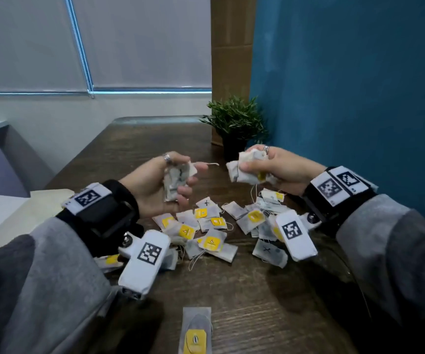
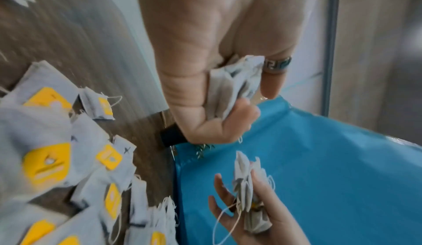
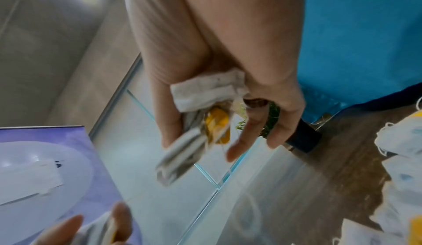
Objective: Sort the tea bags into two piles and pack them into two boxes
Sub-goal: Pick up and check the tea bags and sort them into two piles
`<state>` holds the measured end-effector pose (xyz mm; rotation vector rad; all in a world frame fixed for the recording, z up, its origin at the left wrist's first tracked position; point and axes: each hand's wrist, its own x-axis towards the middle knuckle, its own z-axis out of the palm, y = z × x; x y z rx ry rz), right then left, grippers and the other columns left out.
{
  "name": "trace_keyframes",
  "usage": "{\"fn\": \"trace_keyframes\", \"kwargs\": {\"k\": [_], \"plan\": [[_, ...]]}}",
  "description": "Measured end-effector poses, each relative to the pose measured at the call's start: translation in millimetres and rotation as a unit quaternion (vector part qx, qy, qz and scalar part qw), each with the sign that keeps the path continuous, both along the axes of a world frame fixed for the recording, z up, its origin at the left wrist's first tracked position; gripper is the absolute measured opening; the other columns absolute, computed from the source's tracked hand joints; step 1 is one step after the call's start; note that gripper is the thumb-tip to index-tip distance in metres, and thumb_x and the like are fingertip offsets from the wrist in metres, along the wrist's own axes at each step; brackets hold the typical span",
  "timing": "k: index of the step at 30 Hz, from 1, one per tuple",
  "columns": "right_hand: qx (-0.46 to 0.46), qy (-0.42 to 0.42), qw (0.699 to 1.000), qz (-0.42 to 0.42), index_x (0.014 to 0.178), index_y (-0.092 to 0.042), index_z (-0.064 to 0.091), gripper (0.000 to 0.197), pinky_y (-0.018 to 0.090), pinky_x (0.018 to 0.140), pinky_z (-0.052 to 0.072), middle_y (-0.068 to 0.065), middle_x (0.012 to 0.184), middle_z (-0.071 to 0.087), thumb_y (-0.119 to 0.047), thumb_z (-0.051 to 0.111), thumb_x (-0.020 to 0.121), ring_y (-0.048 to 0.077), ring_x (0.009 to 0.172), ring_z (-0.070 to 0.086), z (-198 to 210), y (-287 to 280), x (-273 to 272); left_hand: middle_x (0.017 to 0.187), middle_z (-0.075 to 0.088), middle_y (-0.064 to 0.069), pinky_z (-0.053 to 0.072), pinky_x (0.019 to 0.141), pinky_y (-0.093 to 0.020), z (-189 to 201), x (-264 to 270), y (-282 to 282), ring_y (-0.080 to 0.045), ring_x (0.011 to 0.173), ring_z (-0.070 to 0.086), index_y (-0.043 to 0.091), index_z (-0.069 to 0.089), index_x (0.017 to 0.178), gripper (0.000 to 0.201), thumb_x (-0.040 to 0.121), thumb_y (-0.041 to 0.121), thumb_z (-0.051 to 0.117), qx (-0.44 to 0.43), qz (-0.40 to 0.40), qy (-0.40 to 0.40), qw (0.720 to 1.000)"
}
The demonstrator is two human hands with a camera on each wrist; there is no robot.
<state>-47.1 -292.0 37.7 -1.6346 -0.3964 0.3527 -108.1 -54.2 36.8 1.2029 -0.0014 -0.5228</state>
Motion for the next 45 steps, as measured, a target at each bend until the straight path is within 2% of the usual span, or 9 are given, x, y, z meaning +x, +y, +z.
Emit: {"fn": "trace_keyframes", "kwargs": {"k": [7, 10, 14, 19, 23, 31, 35, 43, 45], "plan": [[-0.140, 0.002, 0.983, -0.121, 0.077, -0.014, 0.061, 0.019, 0.024, 0.058, 0.050, 0.008, 0.081, 0.063, -0.028, 0.059, 0.089, 0.016, 0.067, 0.057, -3, 29, 75, 0.070, 0.048, -0.003, 0.039, 0.038, -0.015, 0, 56, 43, -0.014, 0.055, 0.050, 0.010, 0.060, 0.105, 0.037, 0.075, 0.011, 0.040, 0.087, 0.102, 0.020, 0.991], [-0.304, -0.003, 0.942, -0.139, 0.078, -0.011, 0.062, 0.031, 0.043, 0.077, 0.051, 0.016, 0.086, 0.065, -0.041, 0.057, 0.069, 0.032, 0.080, 0.060, -21, 39, 119, 0.081, 0.049, -0.008, 0.046, 0.038, -0.016, -8, 89, 65, -0.018, 0.063, 0.055, 0.008, 0.053, 0.097, 0.026, 0.094, 0.002, 0.028, 0.185, 0.156, 0.008, 0.970], [-0.424, -0.004, 0.901, -0.089, 0.062, -0.015, 0.062, 0.031, 0.035, 0.070, 0.041, 0.005, 0.063, 0.059, -0.044, 0.071, 0.053, 0.030, 0.075, 0.055, -60, 37, 173, 0.096, 0.053, -0.015, 0.055, 0.042, -0.032, -25, 121, 95, -0.028, 0.092, 0.056, 0.001, 0.045, 0.100, 0.017, 0.099, -0.002, 0.029, 0.222, 0.191, 0.053, 0.955], [-0.466, -0.022, 0.877, -0.115, 0.112, -0.011, 0.061, 0.043, 0.032, 0.077, 0.043, 0.008, 0.103, 0.063, -0.030, 0.076, 0.076, 0.025, 0.095, 0.059, -60, 39, 174, 0.076, 0.065, -0.015, 0.055, 0.058, -0.032, -44, 146, 127, -0.025, 0.063, 0.062, -0.003, 0.054, 0.103, 0.016, 0.092, 0.009, 0.052, 0.383, 0.175, 0.064, 0.905], [-0.506, -0.015, 0.855, -0.115, 0.117, -0.013, 0.064, 0.045, 0.030, 0.078, 0.045, 0.006, 0.099, 0.066, -0.031, 0.076, 0.077, 0.020, 0.091, 0.059, -62, 33, 174, 0.066, 0.063, -0.010, 0.045, 0.042, -0.023, -45, 155, 134, -0.019, 0.049, 0.058, 0.001, 0.059, 0.103, 0.024, 0.089, 0.020, 0.061, 0.451, 0.157, 0.095, 0.873], [-0.560, -0.023, 0.814, -0.153, 0.142, -0.012, 0.039, 0.067, 0.028, 0.100, 0.036, 0.009, 0.142, 0.047, -0.040, 0.063, 0.086, 0.024, 0.129, 0.045, -52, 25, 163, 0.119, 0.049, -0.017, 0.036, 0.082, -0.028, -52, 160, 137, -0.030, 0.112, 0.051, 0.002, 0.050, 0.120, 0.030, 0.099, 0.021, 0.041, 0.676, 0.123, 0.020, 0.726], [-0.559, -0.068, 0.810, -0.165, 0.137, -0.006, 0.045, 0.049, 0.029, 0.101, 0.035, 0.012, 0.141, 0.048, -0.035, 0.048, 0.097, 0.027, 0.128, 0.045, -35, 21, 150, 0.152, 0.024, -0.020, 0.027, 0.109, -0.037, -57, 168, 131, -0.034, 0.138, 0.028, 0.002, 0.015, 0.148, 0.064, 0.095, 0.015, 0.049, 0.697, 0.171, -0.028, 0.696], [-0.528, -0.076, 0.838, -0.116, 0.123, -0.013, 0.055, 0.032, 0.019, 0.046, 0.049, 0.007, 0.116, 0.058, -0.029, 0.046, 0.098, 0.020, 0.092, 0.054, -1, -4, 85, 0.138, 0.048, -0.009, 0.042, 0.088, -0.028, -19, 94, 103, -0.026, 0.115, 0.050, 0.010, 0.050, 0.133, 0.042, 0.093, 0.024, 0.054, 0.726, 0.039, -0.067, 0.684], [-0.559, -0.080, 0.821, -0.089, 0.125, -0.014, 0.055, 0.034, 0.021, 0.067, 0.053, 0.005, 0.120, 0.058, -0.032, 0.048, 0.097, 0.020, 0.093, 0.054, -6, -5, 71, 0.125, 0.054, -0.010, 0.044, 0.068, -0.021, -23, 76, 102, -0.021, 0.093, 0.053, 0.012, 0.054, 0.126, 0.036, 0.092, 0.019, 0.057, 0.710, 0.025, -0.060, 0.701]]}}
